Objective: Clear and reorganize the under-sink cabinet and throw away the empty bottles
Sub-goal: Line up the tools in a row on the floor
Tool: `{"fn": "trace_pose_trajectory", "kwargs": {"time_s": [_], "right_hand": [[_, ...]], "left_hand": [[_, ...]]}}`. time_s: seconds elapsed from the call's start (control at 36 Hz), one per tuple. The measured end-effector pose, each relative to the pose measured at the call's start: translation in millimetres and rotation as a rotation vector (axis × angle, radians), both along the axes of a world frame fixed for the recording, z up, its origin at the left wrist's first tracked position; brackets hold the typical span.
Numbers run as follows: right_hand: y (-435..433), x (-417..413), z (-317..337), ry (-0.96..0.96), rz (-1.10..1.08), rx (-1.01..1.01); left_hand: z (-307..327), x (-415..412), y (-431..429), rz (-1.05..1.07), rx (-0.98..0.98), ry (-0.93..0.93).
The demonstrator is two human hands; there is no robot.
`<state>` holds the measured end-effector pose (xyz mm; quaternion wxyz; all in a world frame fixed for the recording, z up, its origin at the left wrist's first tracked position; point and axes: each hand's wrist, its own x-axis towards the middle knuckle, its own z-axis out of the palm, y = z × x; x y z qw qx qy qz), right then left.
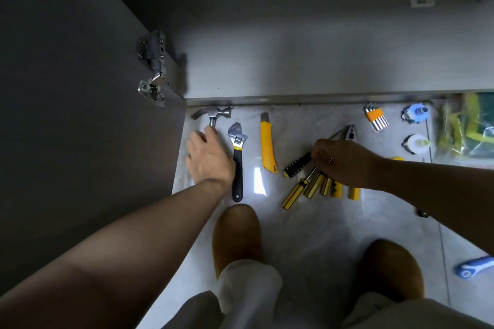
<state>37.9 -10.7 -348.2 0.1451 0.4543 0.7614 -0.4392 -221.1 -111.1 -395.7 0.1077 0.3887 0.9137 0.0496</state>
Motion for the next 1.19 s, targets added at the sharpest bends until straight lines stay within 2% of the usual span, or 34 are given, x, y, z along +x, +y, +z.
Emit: {"fn": "trace_pose_trajectory", "kwargs": {"time_s": [0.08,0.17,0.39,0.75,0.86,0.94,1.0,1.08,1.19], "right_hand": [[-1,13,-4,-0.033,0.076,0.059],[1,21,-9,-0.077,0.144,0.078],[2,33,-14,-0.1,0.166,0.109],[-5,31,-21,-0.083,0.2,0.1],[-6,31,-24,-0.046,0.177,0.107],[-6,25,-23,-0.03,0.168,0.108],[-7,20,-20,-0.034,0.178,0.109],[-8,13,-14,-0.045,0.205,0.116],[-14,10,-7,-0.134,0.209,0.202]], "left_hand": [[-5,-16,-2,0.104,-0.098,-0.137],[-11,-31,-10,0.141,-0.109,-0.271],[-10,-36,-16,0.157,-0.03,-0.339],[-7,-37,-18,0.211,-0.013,-0.364],[1,-30,-22,0.134,0.001,-0.258],[7,-20,-25,-0.122,0.015,-0.062],[7,-11,-24,-0.289,-0.01,-0.13],[4,4,-22,-0.303,-0.121,-0.305],[3,9,-19,-0.315,-0.106,-0.326]]}}
